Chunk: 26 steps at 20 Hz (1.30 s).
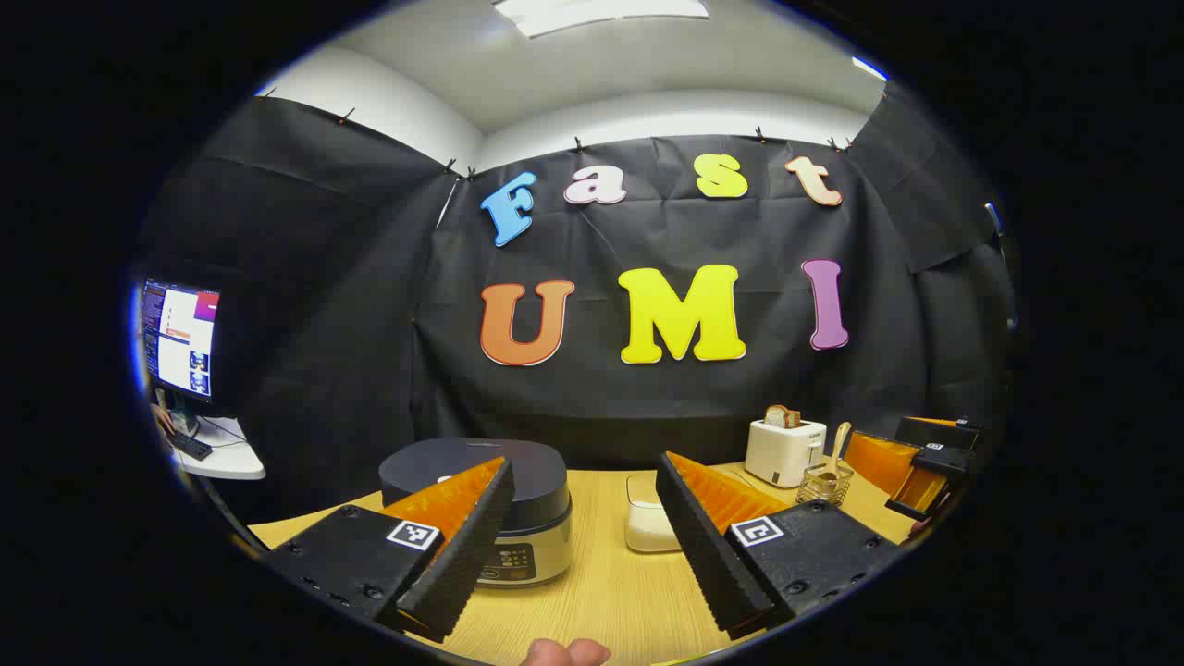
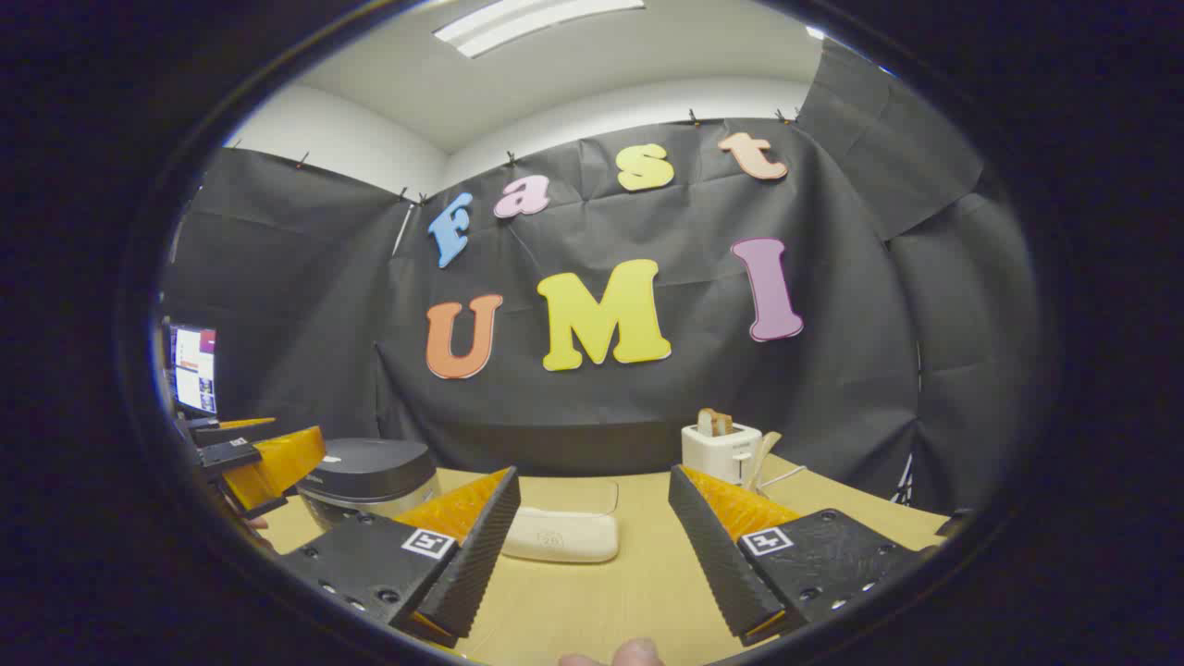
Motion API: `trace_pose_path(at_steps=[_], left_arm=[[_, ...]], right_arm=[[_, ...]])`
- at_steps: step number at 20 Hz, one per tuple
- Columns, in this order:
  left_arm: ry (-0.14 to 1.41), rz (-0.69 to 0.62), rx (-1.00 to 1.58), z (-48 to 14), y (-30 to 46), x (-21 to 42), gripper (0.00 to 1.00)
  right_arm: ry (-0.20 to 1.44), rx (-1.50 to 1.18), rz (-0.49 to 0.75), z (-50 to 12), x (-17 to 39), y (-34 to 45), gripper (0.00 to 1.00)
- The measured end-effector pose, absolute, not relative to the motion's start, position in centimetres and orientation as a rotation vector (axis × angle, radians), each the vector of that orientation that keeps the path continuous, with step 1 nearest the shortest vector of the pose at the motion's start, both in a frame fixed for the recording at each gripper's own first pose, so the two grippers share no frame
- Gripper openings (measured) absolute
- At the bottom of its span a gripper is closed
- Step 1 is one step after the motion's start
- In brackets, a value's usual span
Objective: Close the left gripper, press the button to open the rice cooker; take a wooden spoon from the chopstick holder with the right hand, scoop a spoonful of rice and pour it into the rice cooker, then put the wooden spoon back into the chopstick holder.
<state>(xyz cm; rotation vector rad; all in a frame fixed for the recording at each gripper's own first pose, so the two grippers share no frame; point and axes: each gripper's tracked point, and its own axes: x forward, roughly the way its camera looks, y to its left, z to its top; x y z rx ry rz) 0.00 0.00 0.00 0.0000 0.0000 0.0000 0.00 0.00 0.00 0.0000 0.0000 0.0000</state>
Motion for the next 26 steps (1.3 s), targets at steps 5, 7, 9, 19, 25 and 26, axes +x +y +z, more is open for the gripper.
trace_pose_path(at_steps=[5, 7, 9, 19, 25, 26], left_arm=[[0.007, 0.013, -0.009, -0.1, 0.6, 0.1, 0.98], [0.009, 0.015, -0.005, -0.1, 0.6, 0.1, 0.98], [0.006, 0.018, -0.004, 0.1, 0.8, 0.0, 0.98], [0.018, 0.014, -0.012, -0.1, 0.6, 0.0, 0.98], [0.052, 0.067, -0.017, -0.9, 1.9, 0.2, 0.98], [0.053, 0.079, -0.003, -0.9, 2.4, 0.2, 0.98]], right_arm=[[0.003, -0.027, 0.023, -0.2, 0.2, 1.1, 0.96], [0.002, -0.022, 0.03, -0.1, 0.3, 1.4, 0.96], [0.0, -0.027, 0.033, -0.1, 0.3, 1.5, 0.96], [-0.008, -0.027, 0.035, -0.1, -0.1, 1.3, 0.96], [-0.002, -0.032, 0.052, -0.4, 0.1, 0.9, 0.96], [0.0, -0.027, 0.064, -0.4, 0.2, 0.9, 0.96]])
